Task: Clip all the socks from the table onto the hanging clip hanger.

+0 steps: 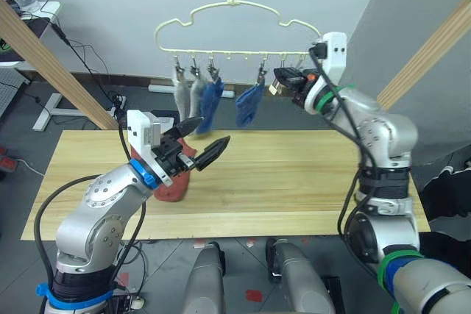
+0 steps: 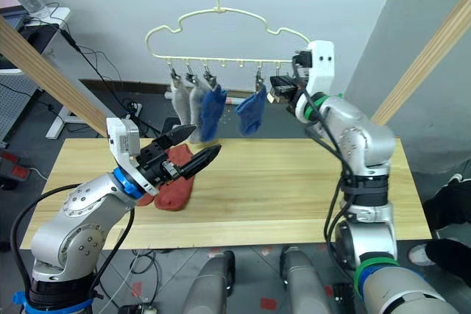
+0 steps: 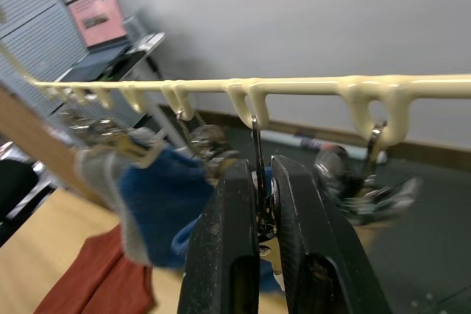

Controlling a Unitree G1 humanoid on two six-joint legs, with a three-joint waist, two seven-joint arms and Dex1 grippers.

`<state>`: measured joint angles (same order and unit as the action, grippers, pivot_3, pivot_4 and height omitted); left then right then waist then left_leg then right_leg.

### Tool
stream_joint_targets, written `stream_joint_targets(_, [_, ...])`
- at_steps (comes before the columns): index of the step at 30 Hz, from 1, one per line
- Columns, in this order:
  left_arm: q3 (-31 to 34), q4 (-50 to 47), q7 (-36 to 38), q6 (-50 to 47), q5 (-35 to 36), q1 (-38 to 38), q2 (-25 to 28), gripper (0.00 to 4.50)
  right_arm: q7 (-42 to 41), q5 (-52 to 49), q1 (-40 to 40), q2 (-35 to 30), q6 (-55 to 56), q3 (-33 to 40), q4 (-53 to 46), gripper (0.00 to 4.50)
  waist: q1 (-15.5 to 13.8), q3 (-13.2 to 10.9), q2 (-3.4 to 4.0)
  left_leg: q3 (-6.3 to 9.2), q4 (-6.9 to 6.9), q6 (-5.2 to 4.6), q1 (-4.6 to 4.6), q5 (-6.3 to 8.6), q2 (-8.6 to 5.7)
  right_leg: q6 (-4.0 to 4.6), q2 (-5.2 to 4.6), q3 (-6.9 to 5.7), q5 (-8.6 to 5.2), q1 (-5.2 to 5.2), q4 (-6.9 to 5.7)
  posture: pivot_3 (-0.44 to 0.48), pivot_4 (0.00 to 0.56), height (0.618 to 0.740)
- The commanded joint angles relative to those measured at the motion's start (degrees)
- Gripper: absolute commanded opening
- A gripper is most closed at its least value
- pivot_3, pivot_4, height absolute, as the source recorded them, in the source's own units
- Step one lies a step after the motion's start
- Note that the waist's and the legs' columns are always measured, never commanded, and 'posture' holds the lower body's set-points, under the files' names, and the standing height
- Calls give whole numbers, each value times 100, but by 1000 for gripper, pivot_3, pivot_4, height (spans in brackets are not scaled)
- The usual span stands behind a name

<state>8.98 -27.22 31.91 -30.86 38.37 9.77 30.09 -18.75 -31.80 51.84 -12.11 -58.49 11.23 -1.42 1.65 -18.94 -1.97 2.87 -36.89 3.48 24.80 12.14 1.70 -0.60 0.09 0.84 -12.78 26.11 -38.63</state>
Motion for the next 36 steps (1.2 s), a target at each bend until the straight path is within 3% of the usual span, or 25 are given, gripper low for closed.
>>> stream_joint_targets(1, [29, 56, 47, 148, -202, -144, 54, 4500, -220, -779, 159, -67, -821, 383, -79, 28, 9, 0, 0, 0, 1, 0, 0, 0, 2, 0, 2, 0, 0, 1, -1, 5, 303, 740])
stream_joint_targets(5, [-57, 400, 99, 288, -676, -289, 203, 4500, -14, -1706, 486, 177, -1777, 1114, 187, 28, 25, 0, 0, 0, 1, 0, -1, 0, 4, 0, 6, 1, 0, 2, -4, 2, 302, 740])
stream_joint_targets(13, [-602, 1774, -80, 983, -2275, -242, 524, 4500, 627, -2305, 930, 515, -2360, 1866, 628, 28, 18, 0, 1, -6, 5, -1, 2, 1, 2, 0, 4, 4, 0, 5, 2, 4, 307, 740])
stream_joint_targets(19, [-802, 2920, -307, 1440, -2956, 190, 346, 4500, 576, -2237, 833, 420, -2379, 1519, 478, 28, 21, -1, 2, -6, 12, -1, 6, 1, 5, 0, 4, 1, 0, 9, 7, 5, 315, 740])
stream_joint_targets(25, [-1019, 4508, -538, 1894, -3495, 1078, -13, 4500, 554, -2249, 827, 376, -2336, 1381, 477, 28, 18, -1, 1, -5, 7, -1, 7, 1, 3, 0, 2, 0, 0, 8, 2, -13, 321, 740])
stream_joint_targets(36, [-1129, 5476, -641, 1335, -3848, 1514, -94, 4500, 651, -2317, 841, 329, -2324, 1374, 463, 28, 37, -1, 1, -4, 4, -3, 3, 2, 0, 0, -2, 1, 0, 8, -15, -32, 326, 740])
